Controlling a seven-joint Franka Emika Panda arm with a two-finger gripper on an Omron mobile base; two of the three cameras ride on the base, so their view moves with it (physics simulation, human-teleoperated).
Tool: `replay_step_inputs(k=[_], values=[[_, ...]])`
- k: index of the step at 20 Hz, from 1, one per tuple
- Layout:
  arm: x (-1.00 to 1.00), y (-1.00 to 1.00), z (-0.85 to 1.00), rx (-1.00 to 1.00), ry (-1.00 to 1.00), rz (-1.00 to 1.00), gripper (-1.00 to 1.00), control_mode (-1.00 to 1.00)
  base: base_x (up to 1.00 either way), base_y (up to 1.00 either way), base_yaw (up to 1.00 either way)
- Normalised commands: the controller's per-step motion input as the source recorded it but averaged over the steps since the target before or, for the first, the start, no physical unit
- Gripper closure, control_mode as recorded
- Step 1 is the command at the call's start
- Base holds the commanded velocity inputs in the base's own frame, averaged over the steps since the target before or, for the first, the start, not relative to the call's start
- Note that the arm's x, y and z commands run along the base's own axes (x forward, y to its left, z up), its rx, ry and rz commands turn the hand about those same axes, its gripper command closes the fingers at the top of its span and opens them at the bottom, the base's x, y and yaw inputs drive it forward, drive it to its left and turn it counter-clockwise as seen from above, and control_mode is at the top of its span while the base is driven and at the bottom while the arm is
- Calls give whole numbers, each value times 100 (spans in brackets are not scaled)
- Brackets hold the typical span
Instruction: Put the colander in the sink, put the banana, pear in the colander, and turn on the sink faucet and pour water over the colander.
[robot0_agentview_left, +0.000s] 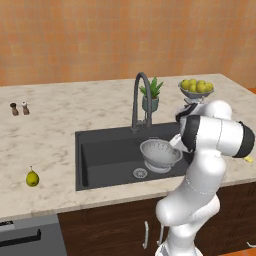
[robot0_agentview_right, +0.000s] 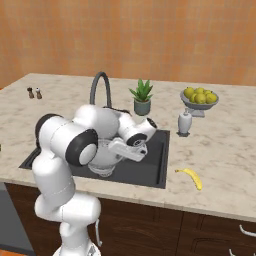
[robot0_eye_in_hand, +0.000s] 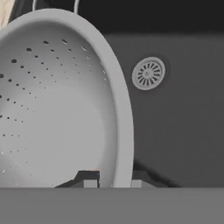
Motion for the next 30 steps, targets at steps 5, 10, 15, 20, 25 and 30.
replay_step_inputs(k=[5,10,15,20,25,30], values=[[35,14,-14,3,0,10,100,-100,0,0,0],[0,3,-39,0,-4,6,100,-100,0,0,0],[-6,11,-33,0,-17,1,100,-100,0,0,0],[0,33,-28,0,-4,0,100,-100,0,0,0],[-46,12,-41,-4,-3,-1,100,-100,0,0,0],[-78,8,-36,-2,-10,-1,100,-100,0,0,0]])
